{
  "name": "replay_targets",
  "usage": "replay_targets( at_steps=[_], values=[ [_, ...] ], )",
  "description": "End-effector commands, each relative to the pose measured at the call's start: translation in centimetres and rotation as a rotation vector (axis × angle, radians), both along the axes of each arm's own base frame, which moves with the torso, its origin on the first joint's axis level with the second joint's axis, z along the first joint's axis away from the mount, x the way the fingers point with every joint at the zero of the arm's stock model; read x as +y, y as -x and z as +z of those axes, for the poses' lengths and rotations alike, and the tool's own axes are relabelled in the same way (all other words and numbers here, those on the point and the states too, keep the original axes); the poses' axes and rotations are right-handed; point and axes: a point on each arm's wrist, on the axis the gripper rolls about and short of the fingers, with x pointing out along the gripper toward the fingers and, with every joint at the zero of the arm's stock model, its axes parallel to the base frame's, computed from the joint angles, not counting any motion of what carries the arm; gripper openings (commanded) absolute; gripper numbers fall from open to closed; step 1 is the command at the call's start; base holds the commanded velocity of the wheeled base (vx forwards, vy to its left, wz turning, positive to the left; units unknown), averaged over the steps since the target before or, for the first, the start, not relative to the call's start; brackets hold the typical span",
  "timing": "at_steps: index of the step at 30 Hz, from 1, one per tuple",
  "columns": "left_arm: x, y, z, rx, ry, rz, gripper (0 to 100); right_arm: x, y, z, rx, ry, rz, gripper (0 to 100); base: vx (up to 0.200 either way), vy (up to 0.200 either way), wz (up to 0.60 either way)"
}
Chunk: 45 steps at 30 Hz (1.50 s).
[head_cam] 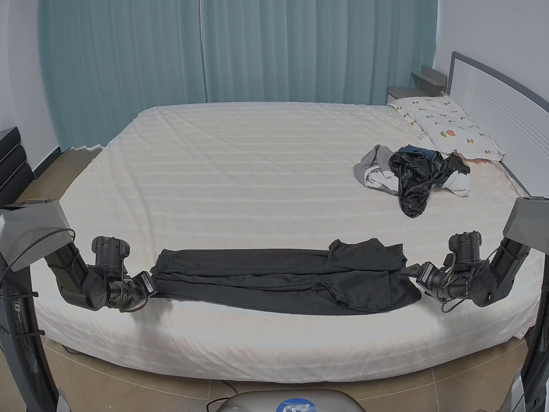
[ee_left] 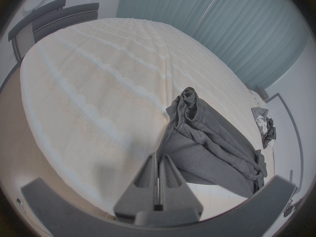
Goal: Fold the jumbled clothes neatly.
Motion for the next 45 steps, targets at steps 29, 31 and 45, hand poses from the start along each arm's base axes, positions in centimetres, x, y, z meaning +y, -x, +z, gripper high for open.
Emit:
replay_targets(
  at_steps=[29, 31, 45],
  values=[
    [0.4, 0.7, 0.7, 0.033, -0.076, -0.009, 0, 0.7, 1.9, -0.2, 0.134, 0.174, 0.060, 0, 0.000, 0.000, 0.00],
    [0.4, 0.9, 0.9, 0.040, -0.087, -0.014, 0, 0.4, 2.1, 0.0, 0.152, 0.187, 0.067, 0, 0.000, 0.000, 0.00],
    [0.4, 2.7, 0.4, 0.148, -0.198, -0.093, 0, 0.0, 3.8, -0.6, 0.224, 0.258, 0.147, 0, 0.000, 0.000, 0.00]
  ],
)
